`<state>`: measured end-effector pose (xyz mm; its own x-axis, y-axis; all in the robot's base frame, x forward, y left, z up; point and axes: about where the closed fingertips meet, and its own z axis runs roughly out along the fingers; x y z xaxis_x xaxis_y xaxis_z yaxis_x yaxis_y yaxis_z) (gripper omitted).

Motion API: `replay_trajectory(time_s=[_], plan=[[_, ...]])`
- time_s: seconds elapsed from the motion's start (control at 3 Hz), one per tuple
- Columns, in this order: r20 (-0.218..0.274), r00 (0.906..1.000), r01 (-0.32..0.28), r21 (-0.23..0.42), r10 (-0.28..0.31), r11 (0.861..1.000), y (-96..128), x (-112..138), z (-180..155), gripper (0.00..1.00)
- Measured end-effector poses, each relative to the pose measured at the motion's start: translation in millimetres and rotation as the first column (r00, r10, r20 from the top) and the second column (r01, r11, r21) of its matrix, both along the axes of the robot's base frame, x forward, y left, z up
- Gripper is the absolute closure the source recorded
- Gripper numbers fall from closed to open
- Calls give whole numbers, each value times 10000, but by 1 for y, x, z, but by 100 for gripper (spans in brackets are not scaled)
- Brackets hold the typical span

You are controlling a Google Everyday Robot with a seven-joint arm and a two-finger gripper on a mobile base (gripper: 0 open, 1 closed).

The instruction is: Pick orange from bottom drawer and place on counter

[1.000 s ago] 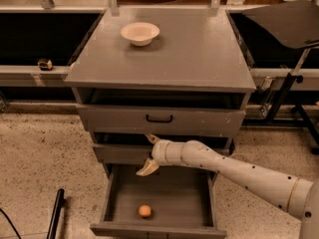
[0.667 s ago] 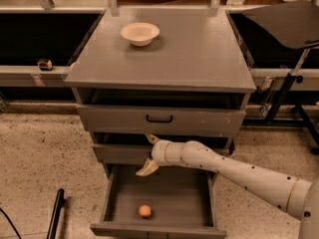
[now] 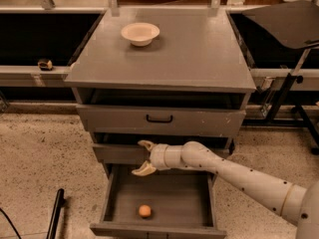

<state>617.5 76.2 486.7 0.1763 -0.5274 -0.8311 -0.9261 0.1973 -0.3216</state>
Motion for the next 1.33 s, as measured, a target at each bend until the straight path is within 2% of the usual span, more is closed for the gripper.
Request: replay_trajectory(time_s=[0.33, 0.67, 1.0, 1.33], plan=[[-1185, 9853, -1251, -110, 1229, 9921, 16, -41, -32, 18], [-2166, 9562, -2166, -722, 1967, 9736, 2, -84, -58, 19], [-2605, 9473, -2342, -1648, 1867, 9581, -29, -114, -83, 12], [-2672, 9457, -2381, -1818, 1850, 9541, -33, -121, -89, 1]])
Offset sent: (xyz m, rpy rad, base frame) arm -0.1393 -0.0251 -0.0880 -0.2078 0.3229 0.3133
